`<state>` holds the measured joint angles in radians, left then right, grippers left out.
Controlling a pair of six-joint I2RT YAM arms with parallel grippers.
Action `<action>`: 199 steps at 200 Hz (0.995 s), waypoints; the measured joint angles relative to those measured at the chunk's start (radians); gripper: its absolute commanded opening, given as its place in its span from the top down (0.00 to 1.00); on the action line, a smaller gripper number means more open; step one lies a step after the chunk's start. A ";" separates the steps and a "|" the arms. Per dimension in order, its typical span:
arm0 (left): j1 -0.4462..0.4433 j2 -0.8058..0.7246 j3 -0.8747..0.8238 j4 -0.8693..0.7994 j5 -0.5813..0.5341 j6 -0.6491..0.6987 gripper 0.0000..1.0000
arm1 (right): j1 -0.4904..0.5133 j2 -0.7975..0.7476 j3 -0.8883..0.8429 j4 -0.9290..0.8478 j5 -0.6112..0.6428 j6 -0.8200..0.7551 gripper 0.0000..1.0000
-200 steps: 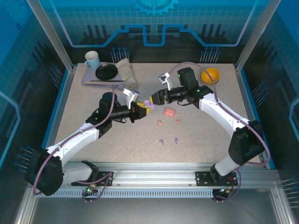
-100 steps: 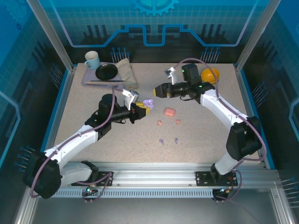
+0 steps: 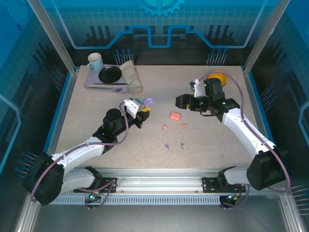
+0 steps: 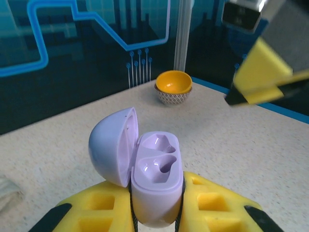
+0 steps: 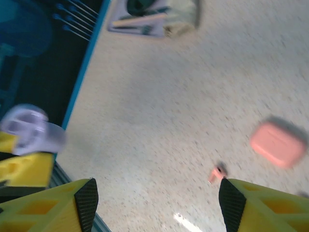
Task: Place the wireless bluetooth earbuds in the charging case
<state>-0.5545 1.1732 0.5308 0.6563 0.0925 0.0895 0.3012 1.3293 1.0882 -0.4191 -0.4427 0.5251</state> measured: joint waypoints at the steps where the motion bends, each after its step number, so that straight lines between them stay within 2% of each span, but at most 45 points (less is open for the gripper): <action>1: -0.001 0.003 0.000 0.006 -0.002 0.001 1.00 | 0.000 0.000 -0.002 -0.002 0.002 0.000 0.29; 58: -0.011 0.097 0.003 0.139 0.002 0.068 1.00 | 0.063 0.017 -0.050 -0.105 0.120 0.018 0.30; 110: -0.012 0.103 0.018 0.177 0.009 0.079 1.00 | 0.223 0.097 -0.064 -0.174 0.207 0.009 0.34; 142: -0.011 0.096 0.018 0.187 0.009 0.079 1.00 | 0.326 0.151 -0.076 -0.197 0.254 0.058 0.36; 164: -0.012 0.082 0.018 0.187 0.007 0.079 1.00 | 0.380 0.193 -0.074 -0.203 0.283 0.085 0.38; 199: -0.012 0.043 0.018 0.186 -0.010 0.078 1.00 | 0.441 0.289 -0.060 -0.209 0.322 0.059 0.48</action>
<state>-0.5663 1.2160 0.5491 0.8421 0.0822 0.1677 0.7422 1.6180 1.0283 -0.6285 -0.1207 0.5842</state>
